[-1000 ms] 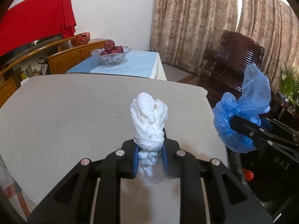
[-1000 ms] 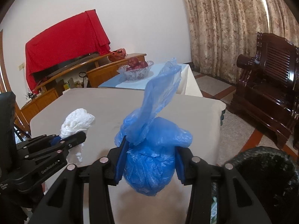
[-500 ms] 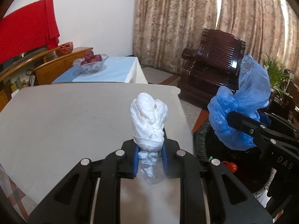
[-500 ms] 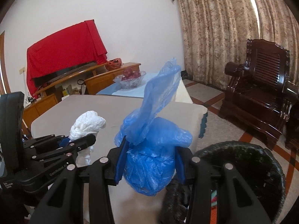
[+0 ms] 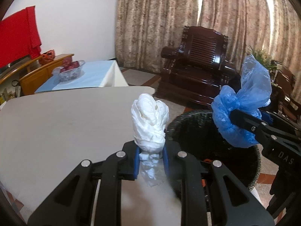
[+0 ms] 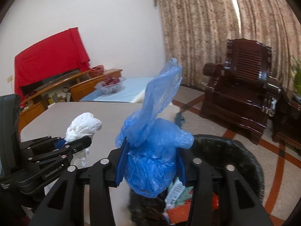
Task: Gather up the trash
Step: 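Carry the tissue and blue bag over the black bin and open both tools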
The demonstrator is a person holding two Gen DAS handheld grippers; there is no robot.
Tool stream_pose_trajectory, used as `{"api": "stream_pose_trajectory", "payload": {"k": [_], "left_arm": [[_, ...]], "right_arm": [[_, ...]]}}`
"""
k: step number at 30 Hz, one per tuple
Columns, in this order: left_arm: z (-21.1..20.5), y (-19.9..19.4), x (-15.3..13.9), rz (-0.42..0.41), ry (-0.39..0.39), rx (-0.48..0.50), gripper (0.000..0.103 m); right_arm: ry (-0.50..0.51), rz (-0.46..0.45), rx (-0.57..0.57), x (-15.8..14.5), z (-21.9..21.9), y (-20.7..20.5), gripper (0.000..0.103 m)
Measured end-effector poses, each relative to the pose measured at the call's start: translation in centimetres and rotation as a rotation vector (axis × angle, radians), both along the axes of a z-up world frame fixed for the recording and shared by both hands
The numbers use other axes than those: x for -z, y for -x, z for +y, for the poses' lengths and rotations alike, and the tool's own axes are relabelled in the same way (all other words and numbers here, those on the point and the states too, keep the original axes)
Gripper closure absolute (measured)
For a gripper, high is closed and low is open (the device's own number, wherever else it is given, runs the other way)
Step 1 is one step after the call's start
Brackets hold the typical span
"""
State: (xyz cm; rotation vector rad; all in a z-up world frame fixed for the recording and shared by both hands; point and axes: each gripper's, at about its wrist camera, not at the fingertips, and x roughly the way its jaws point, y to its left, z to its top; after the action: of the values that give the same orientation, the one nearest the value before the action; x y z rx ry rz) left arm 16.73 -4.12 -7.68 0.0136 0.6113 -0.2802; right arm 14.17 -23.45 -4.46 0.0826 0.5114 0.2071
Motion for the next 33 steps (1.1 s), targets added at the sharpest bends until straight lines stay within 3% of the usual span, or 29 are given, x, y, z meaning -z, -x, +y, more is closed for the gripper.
{"api": "stream_pose_trajectory", "payload": {"k": [15, 29, 31, 33], "left_arm": [[-8.1, -1.6, 3.0, 0.038, 0.021, 0.180, 0.084], [-12.9, -4.9, 7.1, 0.077, -0.016, 0.247, 0.084], [-13.2, -5.6, 7.4, 0.089, -0.021, 0.253, 0.083], [-13.4, -5.9, 7.9, 0.105, -0.028, 0.260, 0.075]], "right_arm": [[0.026, 0.073, 0.206, 3.3, -8.2, 1.2, 0.059], [0.032, 0.157, 0.236, 7.6, -10.9, -1.9, 0.058], [0.039, 0.175, 0.233, 8.2, -11.0, -2.5, 0.054], [0.055, 0.204, 0.249, 8.9, -11.2, -3.0, 0.049]]}}
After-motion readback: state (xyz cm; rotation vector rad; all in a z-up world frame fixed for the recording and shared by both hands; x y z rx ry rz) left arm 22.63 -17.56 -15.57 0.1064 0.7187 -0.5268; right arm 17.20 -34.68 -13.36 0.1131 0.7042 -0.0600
